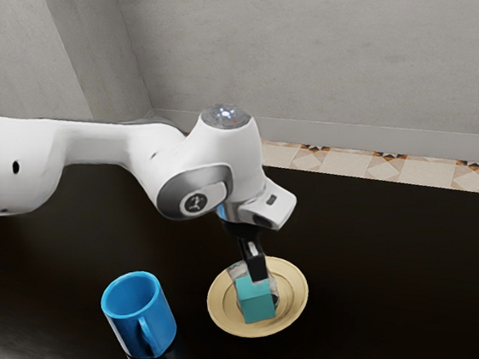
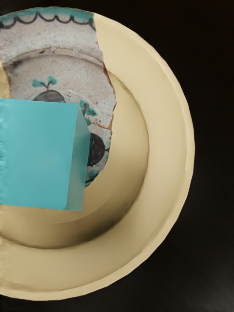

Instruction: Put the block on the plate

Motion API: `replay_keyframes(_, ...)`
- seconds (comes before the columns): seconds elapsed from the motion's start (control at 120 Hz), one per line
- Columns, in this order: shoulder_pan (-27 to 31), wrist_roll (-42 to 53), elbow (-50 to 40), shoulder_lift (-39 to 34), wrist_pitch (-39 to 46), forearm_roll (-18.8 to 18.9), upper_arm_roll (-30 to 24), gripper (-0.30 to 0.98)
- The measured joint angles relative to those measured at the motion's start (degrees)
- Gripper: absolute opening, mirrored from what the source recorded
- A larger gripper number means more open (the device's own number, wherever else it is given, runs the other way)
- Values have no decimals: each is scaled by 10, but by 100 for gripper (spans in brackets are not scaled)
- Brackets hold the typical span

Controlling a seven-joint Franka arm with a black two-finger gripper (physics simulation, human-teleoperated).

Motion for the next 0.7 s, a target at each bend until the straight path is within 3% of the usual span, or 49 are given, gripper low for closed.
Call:
replay_keyframes(0.258, -10, 5, 43, -32, -48, -31, 19, 68)
replay_keyframes(0.7, -30, 1, 171, -32, -163, -52, 121, 69)
